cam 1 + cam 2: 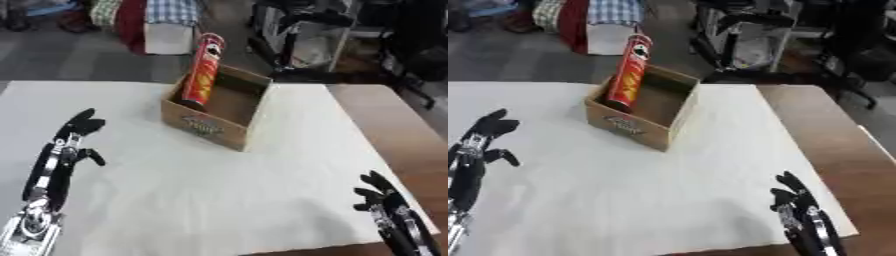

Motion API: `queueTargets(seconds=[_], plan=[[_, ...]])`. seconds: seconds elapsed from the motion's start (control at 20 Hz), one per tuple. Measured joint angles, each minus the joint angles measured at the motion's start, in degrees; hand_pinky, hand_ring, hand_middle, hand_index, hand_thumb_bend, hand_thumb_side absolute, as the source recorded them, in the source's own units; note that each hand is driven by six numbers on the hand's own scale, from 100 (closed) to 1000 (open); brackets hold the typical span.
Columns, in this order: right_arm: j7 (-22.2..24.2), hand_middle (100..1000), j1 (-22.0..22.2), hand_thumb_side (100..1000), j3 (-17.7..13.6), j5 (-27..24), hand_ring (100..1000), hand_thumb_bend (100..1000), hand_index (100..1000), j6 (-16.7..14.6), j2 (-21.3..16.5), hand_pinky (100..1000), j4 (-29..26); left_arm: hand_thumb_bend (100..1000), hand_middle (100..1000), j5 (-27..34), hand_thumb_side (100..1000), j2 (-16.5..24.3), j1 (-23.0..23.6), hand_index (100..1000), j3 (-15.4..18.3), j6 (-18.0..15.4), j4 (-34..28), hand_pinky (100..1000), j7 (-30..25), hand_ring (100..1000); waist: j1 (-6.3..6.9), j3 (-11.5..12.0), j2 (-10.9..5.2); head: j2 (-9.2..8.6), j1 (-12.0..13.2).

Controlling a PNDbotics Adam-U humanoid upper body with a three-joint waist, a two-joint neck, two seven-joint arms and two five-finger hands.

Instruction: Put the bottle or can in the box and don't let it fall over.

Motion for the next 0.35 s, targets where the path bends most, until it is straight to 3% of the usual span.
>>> queueTargets(seconds=[0.35], plan=[[0.0,892,0.3,776,0.0,0.0,832,100,1000,0.0,0.0,682,-0.2,287,741,0.2,1000,-0.5,-0.1,926,0.1,0.2,1.4,395,-0.7,866,-0.09,0.2,-0.13,0.08,0.1]])
